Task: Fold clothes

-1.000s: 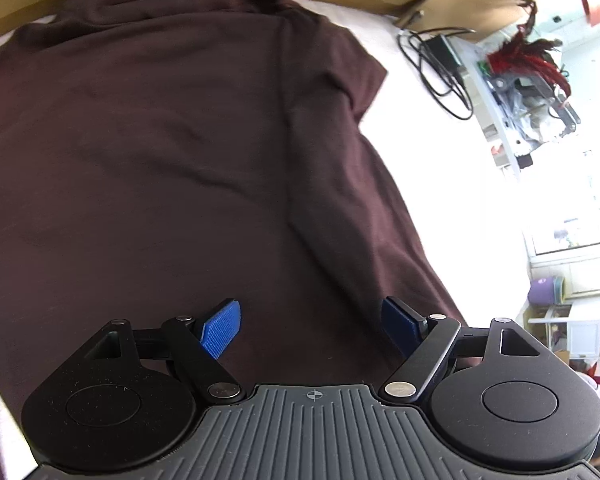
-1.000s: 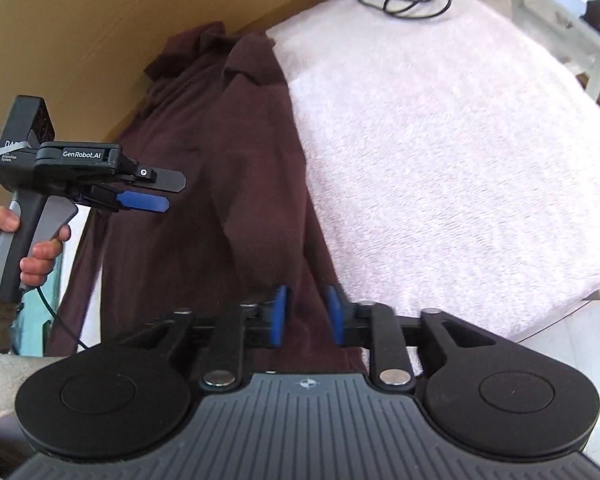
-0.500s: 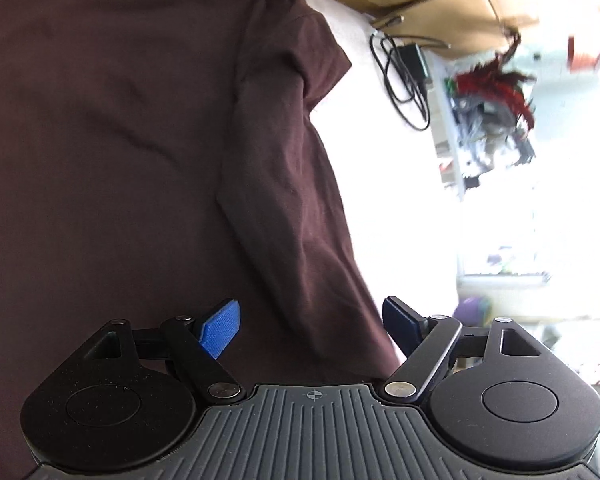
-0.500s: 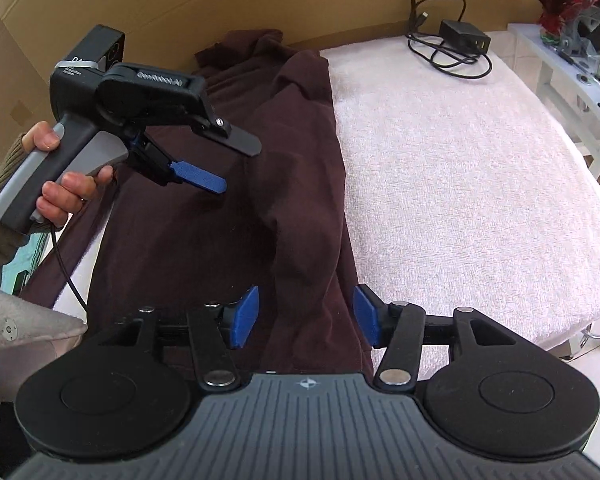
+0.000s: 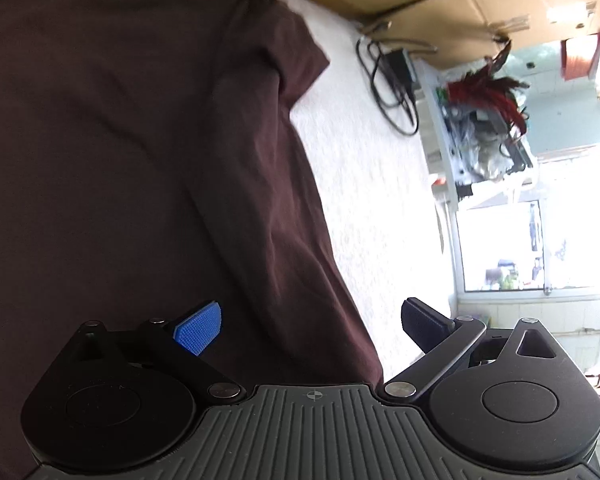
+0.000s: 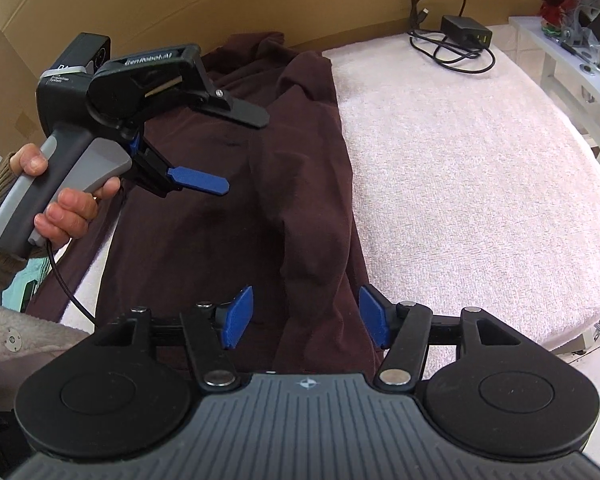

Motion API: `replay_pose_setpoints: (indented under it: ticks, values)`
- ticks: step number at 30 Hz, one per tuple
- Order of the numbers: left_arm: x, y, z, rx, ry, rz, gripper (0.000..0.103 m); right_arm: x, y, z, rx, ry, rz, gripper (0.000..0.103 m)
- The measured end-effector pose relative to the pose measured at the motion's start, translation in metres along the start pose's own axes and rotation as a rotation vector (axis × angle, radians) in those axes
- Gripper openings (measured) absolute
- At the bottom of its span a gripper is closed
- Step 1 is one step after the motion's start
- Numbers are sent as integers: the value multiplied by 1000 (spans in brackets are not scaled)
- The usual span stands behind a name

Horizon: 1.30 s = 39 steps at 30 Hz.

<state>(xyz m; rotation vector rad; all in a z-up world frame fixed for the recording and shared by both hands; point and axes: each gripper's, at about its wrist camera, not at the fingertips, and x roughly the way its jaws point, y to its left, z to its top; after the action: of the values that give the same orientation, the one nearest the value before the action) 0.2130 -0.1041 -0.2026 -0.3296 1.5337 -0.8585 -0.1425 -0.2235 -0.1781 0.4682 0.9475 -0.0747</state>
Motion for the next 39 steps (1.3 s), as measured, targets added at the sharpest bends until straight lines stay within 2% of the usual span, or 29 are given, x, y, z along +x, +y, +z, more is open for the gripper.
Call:
replay_pose_setpoints:
  ticks: [2,6,9,11,14,16,17,18,20,27,32,33,35,37,39]
  values:
    - [9,3,-1,-42,8,-8,102,-1,-1,0,7,-4,-1,64]
    - [14,4,-7,-76,-27,-18,97,-4,-5,-3,22,-11,-6,64]
    - [16,0,-6,-63,-31,-52,86,-6,-9,-7,39,-9,-14,65]
    - [18,-4,-7,-46,-22,-47,78,-6,-11,-9,53,-7,-17,65]
    - [26,-4,-5,-62,-9,-25,45,-6,-14,-11,71,-8,-14,65]
    - [29,0,-5,-79,-4,-6,17,-7,-13,-12,72,-10,-14,65]
    - [27,4,-7,-78,3,-10,6,-7,-13,-13,72,-11,-13,65]
    - [29,2,-6,-67,-5,-2,0,-8,-13,-13,73,-12,-14,65]
    - [27,-4,-6,-34,-33,22,0,-8,-13,-14,78,-12,-14,65]
    - [-16,-27,-4,96,-163,65,0,-17,-13,-17,82,-20,-8,65]
    - [-17,-31,-5,132,-162,92,0,-16,-7,-25,50,-10,-14,65]
    - [-14,-31,-5,133,-155,97,0,-14,-5,-27,40,-4,-19,63]
    - [-11,-29,-5,125,-151,96,0,-7,-1,-31,15,33,-23,52]
    - [-9,-28,-6,118,-149,95,0,-1,5,-36,-23,81,-48,33]
    - [-8,-27,-5,115,-146,91,0,4,14,-43,-78,123,-89,27]
